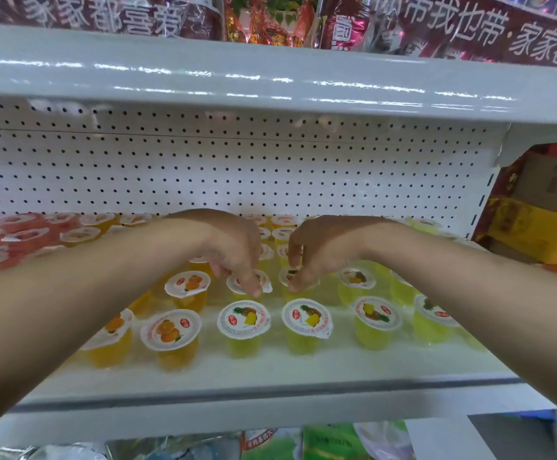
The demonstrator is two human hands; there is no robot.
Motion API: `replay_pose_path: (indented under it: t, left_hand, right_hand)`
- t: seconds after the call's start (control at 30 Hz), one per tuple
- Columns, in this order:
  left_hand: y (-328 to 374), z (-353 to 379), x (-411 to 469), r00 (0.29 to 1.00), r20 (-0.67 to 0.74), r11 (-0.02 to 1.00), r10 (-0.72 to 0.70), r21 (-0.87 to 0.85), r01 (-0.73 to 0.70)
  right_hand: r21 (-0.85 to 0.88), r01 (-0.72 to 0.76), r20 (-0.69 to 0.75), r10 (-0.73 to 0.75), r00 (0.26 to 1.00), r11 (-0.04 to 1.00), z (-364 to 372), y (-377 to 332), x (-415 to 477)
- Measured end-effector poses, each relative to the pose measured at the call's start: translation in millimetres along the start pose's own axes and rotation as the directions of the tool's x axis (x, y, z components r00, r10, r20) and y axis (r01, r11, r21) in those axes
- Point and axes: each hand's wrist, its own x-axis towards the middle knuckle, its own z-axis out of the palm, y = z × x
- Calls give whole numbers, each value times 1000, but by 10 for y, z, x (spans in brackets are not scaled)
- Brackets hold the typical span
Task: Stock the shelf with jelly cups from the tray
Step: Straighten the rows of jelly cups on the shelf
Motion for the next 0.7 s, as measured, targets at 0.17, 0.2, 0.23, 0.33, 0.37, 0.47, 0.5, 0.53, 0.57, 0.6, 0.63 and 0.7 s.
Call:
replay_pose_path:
  t: [0.17,0.2,0.23,0.33,0.37,0.47,0.5,0.53,0.57,0.6,0.63,0.7]
  left_hand:
    - [42,47,6,1000,-24,1000,16,-9,-16]
    - [46,53,5,999,-39,1000,14,0,-14]
    - [48,61,7,999,-50,1000,11,6,-11]
    - [60,75,14,997,-77,1000,-1,15,2]
    - [69,76,15,997,-83,1000,-6,13,8]
    - [91,79,11,995,-96,1000,-18,-6,17]
    - [100,83,7,995,-97,1000,-21,-18,19]
    - [105,84,2,995,-96,999,-23,-25,20]
    - [112,86,-7,995,-94,999,-23,-25,21]
    - [115,86,-22,995,-92,1000,-23,-16,21]
    - [113,79,-49,995,-96,1000,-21,1,21]
    - [106,34,-142,992,-121,998,-20,54,26]
  right_hand:
    - [-3,6,-11,-6,1000,1000,15,8,0]
    - [-3,11,-13,-11,1000,1000,19,16,9]
    - [-2,16,-15,-16,1000,1000,22,26,19]
    - [30,22,-22,-21,1000,999,27,64,48]
    - [36,24,-24,-24,999,999,30,76,57]
    - [57,24,-37,-22,999,998,54,107,93]
    - [63,22,-39,-20,999,998,61,110,99]
    - [66,21,-41,-18,999,998,64,109,99]
    - [65,20,-43,-18,999,998,62,109,90]
    - [64,21,-43,-18,999,998,55,108,71]
    - [63,22,-47,-19,999,998,43,107,43]
    - [79,21,-73,-15,997,997,1,101,-43]
